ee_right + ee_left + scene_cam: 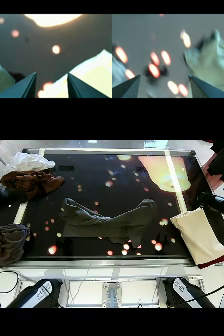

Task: Fold the shirts.

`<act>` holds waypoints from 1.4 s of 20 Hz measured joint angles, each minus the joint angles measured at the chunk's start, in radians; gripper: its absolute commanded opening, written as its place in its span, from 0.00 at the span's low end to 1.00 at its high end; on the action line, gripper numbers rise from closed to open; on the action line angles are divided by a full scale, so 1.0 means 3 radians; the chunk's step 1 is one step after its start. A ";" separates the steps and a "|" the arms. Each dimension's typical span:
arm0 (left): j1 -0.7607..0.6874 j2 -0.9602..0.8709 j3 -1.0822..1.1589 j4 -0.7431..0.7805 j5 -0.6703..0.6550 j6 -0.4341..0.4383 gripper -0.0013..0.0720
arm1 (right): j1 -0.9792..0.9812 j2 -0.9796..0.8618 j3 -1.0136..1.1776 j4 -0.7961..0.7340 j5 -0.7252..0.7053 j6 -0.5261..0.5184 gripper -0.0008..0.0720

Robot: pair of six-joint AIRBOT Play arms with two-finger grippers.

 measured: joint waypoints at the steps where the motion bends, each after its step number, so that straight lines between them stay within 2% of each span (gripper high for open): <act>1: 0.0064 0.0172 -0.0434 -0.0247 0.0053 0.0001 0.97 | -0.0023 0.0017 0.0000 0.0014 0.0113 -0.0003 0.62; 5: 0.0181 0.0478 -0.1802 -0.1189 0.0369 0.0000 0.97 | -0.0036 0.0047 0.0000 0.0074 0.0441 -0.0047 0.62; 9: 0.0214 0.0551 -0.2533 -0.2064 0.0823 0.0034 0.96 | 0.0022 0.0058 0.0000 0.0178 0.0594 -0.0130 0.62; 11: 0.0216 0.0552 -0.2672 -0.2274 0.0931 0.0058 0.83 | 0.0036 0.0058 0.0001 0.0231 0.0621 -0.0154 0.62; 20: 0.0220 0.0281 -0.2818 -0.2764 0.1273 0.0201 0.82 | 0.0051 0.0058 0.0003 0.0398 0.0669 -0.0183 0.62; 23: 0.0219 0.0182 -0.2827 -0.2883 0.1356 0.0300 0.49 | 0.0051 0.0058 0.0003 0.0422 0.0675 -0.0184 0.62; 24: 0.0215 0.0167 -0.2827 -0.2920 0.1418 0.0332 0.45 | 0.0051 0.0058 0.0003 0.0430 0.0679 -0.0184 0.62; 28: 0.0027 0.0132 -0.2827 -0.3012 0.1623 0.0406 0.45 | 0.0051 0.0058 0.0003 0.0498 0.0682 -0.0186 0.62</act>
